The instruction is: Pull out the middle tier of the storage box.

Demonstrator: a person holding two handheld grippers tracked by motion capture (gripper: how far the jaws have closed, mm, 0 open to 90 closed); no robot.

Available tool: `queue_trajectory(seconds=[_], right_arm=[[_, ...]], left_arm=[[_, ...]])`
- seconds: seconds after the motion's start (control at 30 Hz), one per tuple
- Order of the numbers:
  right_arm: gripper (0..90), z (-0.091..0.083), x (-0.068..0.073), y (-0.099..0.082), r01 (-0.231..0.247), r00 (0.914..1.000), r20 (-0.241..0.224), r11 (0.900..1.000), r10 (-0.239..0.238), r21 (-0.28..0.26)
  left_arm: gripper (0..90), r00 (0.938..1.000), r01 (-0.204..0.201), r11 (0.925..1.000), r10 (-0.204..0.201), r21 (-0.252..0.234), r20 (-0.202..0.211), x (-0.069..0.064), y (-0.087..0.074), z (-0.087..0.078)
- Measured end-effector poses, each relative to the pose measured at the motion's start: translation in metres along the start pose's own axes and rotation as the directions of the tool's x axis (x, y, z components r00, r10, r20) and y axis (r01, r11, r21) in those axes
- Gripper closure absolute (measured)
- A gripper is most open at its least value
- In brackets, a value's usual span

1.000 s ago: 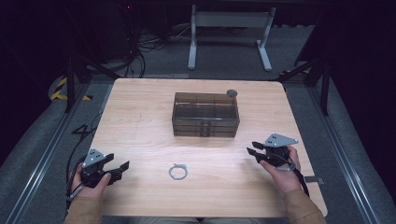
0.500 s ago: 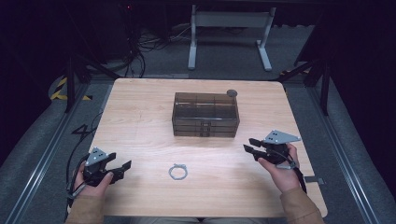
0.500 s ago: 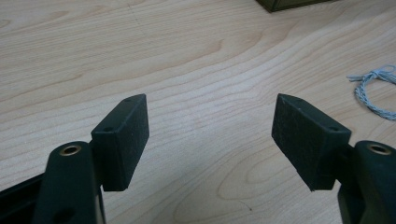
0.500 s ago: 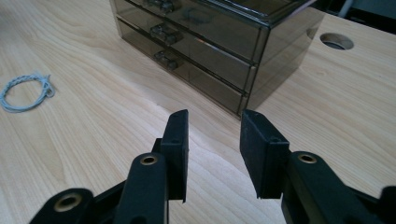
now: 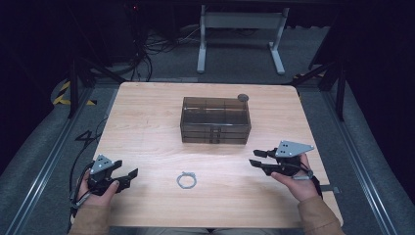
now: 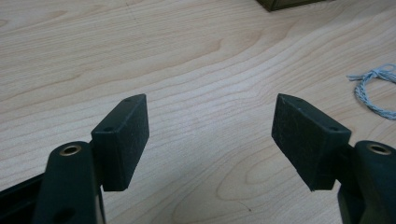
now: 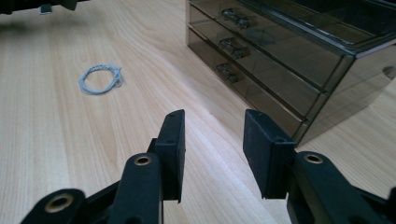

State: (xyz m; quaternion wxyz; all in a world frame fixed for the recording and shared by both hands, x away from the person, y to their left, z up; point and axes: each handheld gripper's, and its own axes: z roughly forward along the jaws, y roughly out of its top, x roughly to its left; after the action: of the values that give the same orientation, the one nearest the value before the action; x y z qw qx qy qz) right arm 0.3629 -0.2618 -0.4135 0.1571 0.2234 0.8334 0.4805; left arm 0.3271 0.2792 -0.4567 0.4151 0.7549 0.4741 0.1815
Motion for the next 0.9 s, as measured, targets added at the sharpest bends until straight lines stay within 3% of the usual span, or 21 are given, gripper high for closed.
queue_trajectory(seconds=[0.23,0.3,0.37,0.4,0.43,0.47,0.5,0.57,0.83,0.87,0.9], right_arm=[[61.3,0.000,0.004,0.001,0.066,0.9972,-0.031,0.9954,-0.068,-0.069],[61.4,0.000,0.004,0.001,0.078,0.9964,-0.027,0.9942,-0.080,-0.073],[62.0,0.000,0.008,0.002,0.144,0.9896,0.020,0.9872,-0.143,-0.069],[62.0,0.000,0.008,0.002,0.144,0.9896,0.020,0.9872,-0.143,-0.069],[62.3,0.000,0.010,0.003,0.169,0.9854,0.029,0.9834,-0.168,-0.065],[63.0,0.000,0.014,0.005,0.216,0.9755,0.054,0.9746,-0.213,-0.058],[63.0,0.000,0.014,0.005,0.216,0.9755,0.054,0.9746,-0.213,-0.058],[63.2,0.001,0.018,0.006,0.264,0.9628,0.073,0.9632,-0.260,-0.050],[62.9,0.000,0.026,0.007,0.352,0.9282,0.129,0.9358,-0.349,-0.006],[62.9,0.000,0.026,0.007,0.352,0.9282,0.129,0.9358,-0.349,-0.006],[62.9,0.000,0.028,0.007,0.374,0.9181,0.140,0.9275,-0.371,0.005]], left_arm=[[28.3,1.0000,0.001,1.0000,-0.001,0.000,0.000,0.000,0.000,0.000],[28.2,1.0000,0.001,1.0000,-0.001,0.000,0.000,0.000,0.000,0.000],[28.2,1.0000,0.001,1.0000,-0.001,0.001,-0.001,0.000,0.000,0.000],[28.2,1.0000,0.001,1.0000,-0.001,0.000,-0.001,0.000,0.000,0.000],[28.2,1.0000,0.000,1.0000,0.000,0.000,-0.002,0.000,0.000,0.000],[28.2,1.0000,0.000,1.0000,0.000,-0.001,-0.002,0.000,0.000,0.000],[28.2,1.0000,0.000,1.0000,0.000,-0.001,-0.002,0.000,0.000,0.000],[28.1,1.0000,0.000,1.0000,0.000,-0.001,-0.002,0.000,0.000,0.000],[28.1,1.0000,0.000,1.0000,0.000,-0.001,-0.003,0.000,0.000,0.000],[28.1,1.0000,0.000,1.0000,0.000,-0.001,-0.003,0.000,0.000,0.000],[28.1,1.0000,0.001,1.0000,-0.001,-0.001,-0.003,0.000,0.000,0.000]])
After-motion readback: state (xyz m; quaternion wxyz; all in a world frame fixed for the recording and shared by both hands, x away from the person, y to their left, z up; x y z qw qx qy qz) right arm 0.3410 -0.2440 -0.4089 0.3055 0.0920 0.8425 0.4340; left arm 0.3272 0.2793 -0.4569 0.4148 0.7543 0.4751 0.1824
